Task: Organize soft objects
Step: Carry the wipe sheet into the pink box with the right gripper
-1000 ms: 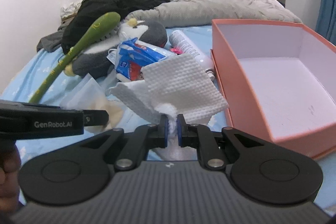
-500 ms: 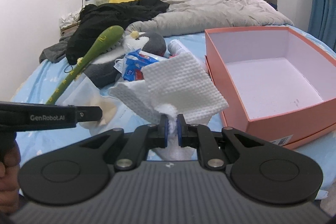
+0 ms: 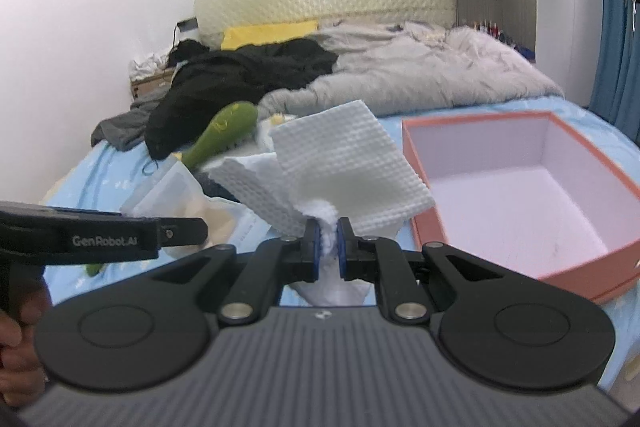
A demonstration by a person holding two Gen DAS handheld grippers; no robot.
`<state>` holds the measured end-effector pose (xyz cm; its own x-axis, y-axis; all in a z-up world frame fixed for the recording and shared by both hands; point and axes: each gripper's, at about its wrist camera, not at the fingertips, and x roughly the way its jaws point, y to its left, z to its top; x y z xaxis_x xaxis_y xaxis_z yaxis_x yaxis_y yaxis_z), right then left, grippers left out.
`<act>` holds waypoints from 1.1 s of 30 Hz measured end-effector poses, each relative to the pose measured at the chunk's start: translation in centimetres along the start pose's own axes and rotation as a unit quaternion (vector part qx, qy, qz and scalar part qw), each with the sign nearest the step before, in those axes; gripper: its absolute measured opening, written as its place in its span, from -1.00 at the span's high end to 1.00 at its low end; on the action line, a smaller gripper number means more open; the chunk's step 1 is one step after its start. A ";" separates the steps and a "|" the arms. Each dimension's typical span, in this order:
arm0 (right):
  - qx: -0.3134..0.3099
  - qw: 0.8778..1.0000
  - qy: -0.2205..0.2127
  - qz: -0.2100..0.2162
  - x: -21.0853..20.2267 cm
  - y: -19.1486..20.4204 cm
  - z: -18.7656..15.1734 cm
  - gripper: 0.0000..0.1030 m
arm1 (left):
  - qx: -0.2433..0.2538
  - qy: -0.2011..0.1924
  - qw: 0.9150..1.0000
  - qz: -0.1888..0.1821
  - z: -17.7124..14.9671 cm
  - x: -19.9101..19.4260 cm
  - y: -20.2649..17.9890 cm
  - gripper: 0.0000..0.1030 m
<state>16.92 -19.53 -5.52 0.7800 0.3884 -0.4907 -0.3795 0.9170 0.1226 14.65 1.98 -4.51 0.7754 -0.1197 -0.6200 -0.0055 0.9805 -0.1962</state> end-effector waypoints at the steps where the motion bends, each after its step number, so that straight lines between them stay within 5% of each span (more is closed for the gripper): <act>1: -0.002 1.000 -0.004 -0.002 -0.2 -0.1 0.3 0.76 | 0.001 -0.003 1.000 -0.002 0.3 -0.2 -0.2 0.34; 21: 0.004 0.995 -0.084 -0.059 -2.3 -7.8 8.1 0.75 | 0.037 -0.078 0.992 -0.090 9.2 1.9 -8.5 0.34; 33: 0.062 0.991 0.017 -0.117 5.2 -17.8 6.7 0.75 | 0.069 0.024 0.991 -0.112 10.0 14.3 -14.2 0.34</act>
<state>31.08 -33.22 -4.43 0.8216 0.1627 -0.5464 -0.1243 0.9865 0.1069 32.11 -12.09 -3.02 0.7165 -0.3417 -0.6082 0.2526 0.9397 -0.2304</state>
